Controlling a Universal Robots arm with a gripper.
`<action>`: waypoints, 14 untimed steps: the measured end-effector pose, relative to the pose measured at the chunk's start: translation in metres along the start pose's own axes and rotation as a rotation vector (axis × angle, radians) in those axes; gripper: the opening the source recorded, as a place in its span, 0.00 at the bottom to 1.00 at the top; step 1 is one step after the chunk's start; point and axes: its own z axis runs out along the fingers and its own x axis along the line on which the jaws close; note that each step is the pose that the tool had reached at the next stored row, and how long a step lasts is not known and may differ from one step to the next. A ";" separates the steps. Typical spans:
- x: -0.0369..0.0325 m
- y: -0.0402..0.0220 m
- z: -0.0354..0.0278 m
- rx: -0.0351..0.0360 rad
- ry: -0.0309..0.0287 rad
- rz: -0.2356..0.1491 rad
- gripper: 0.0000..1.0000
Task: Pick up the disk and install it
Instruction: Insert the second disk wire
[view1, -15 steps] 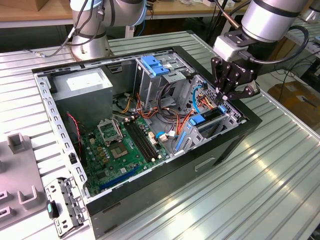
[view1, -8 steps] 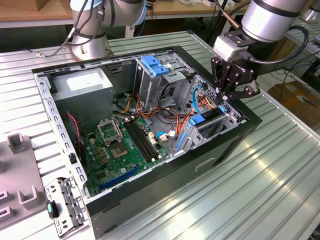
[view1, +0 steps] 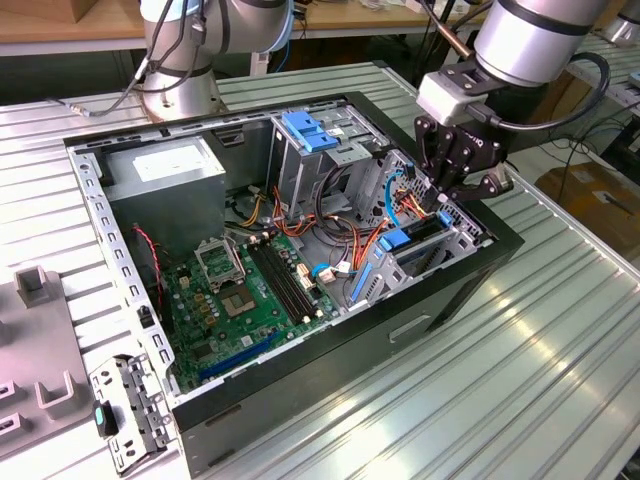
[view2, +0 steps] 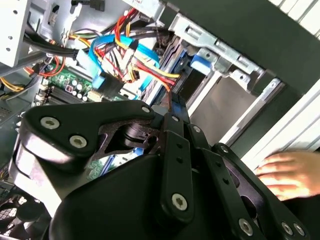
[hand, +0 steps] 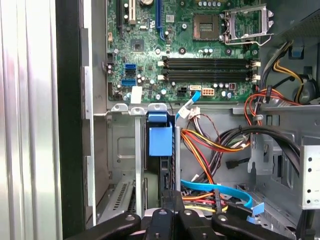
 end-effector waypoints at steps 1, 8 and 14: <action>0.0000 0.0000 0.0000 0.0000 -0.0001 0.000 0.11; -0.0001 -0.0001 -0.0061 -0.0001 -0.0031 0.000 0.11; -0.0024 -0.0008 -0.0272 -0.0001 -0.0032 0.000 0.11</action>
